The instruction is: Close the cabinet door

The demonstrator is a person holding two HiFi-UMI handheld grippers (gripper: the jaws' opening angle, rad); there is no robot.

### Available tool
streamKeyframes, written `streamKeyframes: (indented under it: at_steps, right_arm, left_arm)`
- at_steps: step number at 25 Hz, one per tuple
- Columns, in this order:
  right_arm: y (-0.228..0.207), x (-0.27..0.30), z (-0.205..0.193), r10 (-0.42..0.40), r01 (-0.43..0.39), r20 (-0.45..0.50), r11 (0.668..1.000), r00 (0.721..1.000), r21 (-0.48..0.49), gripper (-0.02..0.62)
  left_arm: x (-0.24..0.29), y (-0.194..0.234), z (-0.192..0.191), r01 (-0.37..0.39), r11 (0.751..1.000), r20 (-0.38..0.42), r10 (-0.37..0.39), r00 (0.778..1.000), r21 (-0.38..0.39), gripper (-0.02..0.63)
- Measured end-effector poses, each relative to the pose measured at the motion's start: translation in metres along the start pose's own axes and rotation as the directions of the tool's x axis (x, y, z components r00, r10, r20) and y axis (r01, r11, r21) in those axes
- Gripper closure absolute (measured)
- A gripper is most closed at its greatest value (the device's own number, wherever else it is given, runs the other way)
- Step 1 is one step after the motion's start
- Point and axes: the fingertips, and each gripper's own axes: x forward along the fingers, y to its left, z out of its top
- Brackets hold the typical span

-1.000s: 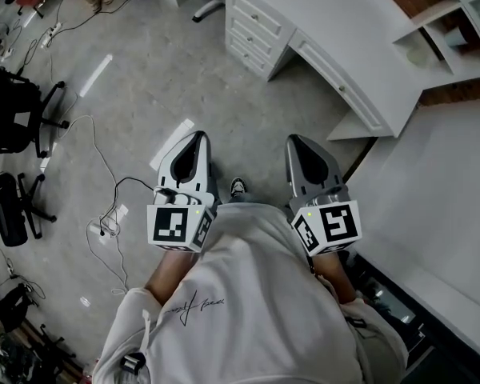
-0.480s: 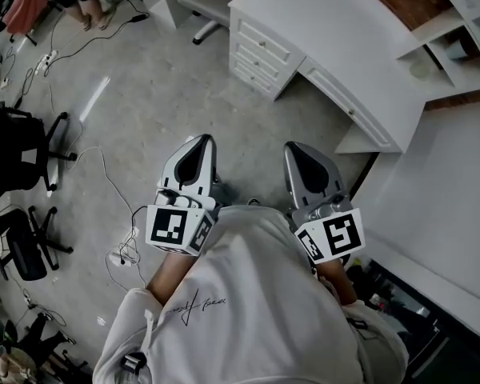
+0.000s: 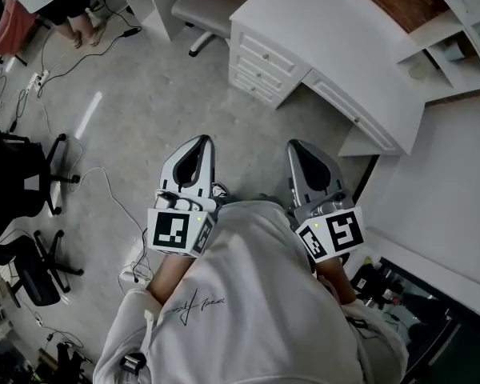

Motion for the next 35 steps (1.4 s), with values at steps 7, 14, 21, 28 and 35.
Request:
streamKeyframes:
  at_steps: [7, 14, 21, 28, 35]
  right_arm:
    - [0.007, 0.029, 0.006, -0.011, 0.011, -0.016, 1.000, 1.000, -0.008, 0.571]
    - [-0.016, 0.055, 0.011, -0.041, 0.041, -0.022, 0.999, 0.999, 0.007, 0.571]
    - [-0.072, 0.112, 0.018, -0.065, 0.066, -0.018, 0.997, 0.998, 0.041, 0.571]
    - [-0.132, 0.168, 0.041, -0.057, 0.057, -0.002, 0.996, 0.998, 0.064, 0.571]
    - [-0.182, 0.195, 0.051, -0.091, 0.090, 0.012, 0.992, 0.996, 0.090, 0.571]
  left_arm:
    - [0.016, 0.028, 0.009, 0.027, 1.000, 0.009, -0.027, 1.000, -0.001, 0.589]
    - [0.053, 0.040, 0.017, 0.063, 0.998, -0.001, -0.063, 0.998, -0.008, 0.589]
    - [0.132, 0.053, 0.033, 0.102, 0.993, -0.006, -0.102, 0.995, 0.056, 0.589]
    - [0.224, 0.055, 0.060, 0.152, 0.985, 0.004, -0.153, 0.988, 0.079, 0.590]
    - [0.293, 0.049, 0.074, 0.203, 0.974, -0.013, -0.203, 0.979, 0.100, 0.590]
